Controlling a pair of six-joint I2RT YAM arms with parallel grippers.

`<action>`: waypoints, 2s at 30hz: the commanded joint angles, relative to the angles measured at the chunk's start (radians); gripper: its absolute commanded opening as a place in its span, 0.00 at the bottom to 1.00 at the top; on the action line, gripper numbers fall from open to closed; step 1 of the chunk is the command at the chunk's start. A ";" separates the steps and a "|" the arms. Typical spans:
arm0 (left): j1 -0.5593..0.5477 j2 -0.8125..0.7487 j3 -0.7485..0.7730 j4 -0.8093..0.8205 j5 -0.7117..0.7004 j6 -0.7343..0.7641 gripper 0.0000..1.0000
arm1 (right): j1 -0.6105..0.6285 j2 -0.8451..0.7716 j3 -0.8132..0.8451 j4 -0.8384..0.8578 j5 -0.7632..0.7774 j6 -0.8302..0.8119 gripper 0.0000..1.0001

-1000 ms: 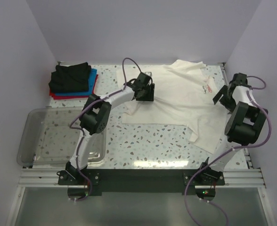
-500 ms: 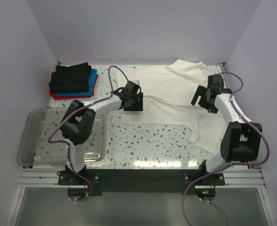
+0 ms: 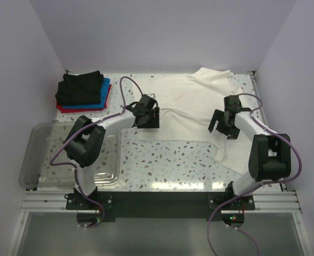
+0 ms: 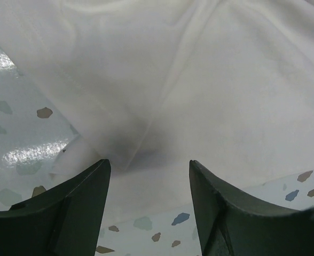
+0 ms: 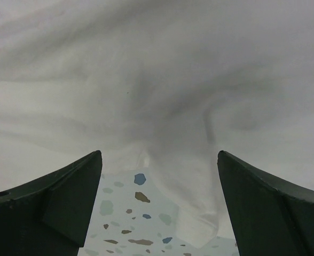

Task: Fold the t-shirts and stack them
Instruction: Flatten the tshirt out

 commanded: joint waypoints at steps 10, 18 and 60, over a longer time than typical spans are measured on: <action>0.044 0.098 0.113 0.010 -0.043 0.038 0.66 | -0.001 0.161 0.043 0.070 0.015 -0.006 0.92; 0.091 0.184 0.200 0.015 -0.014 0.060 0.66 | 0.000 0.273 0.133 0.061 0.013 -0.006 0.92; 0.096 -0.103 -0.155 0.108 -0.201 -0.044 0.65 | -0.001 -0.103 0.093 -0.090 -0.007 -0.016 0.93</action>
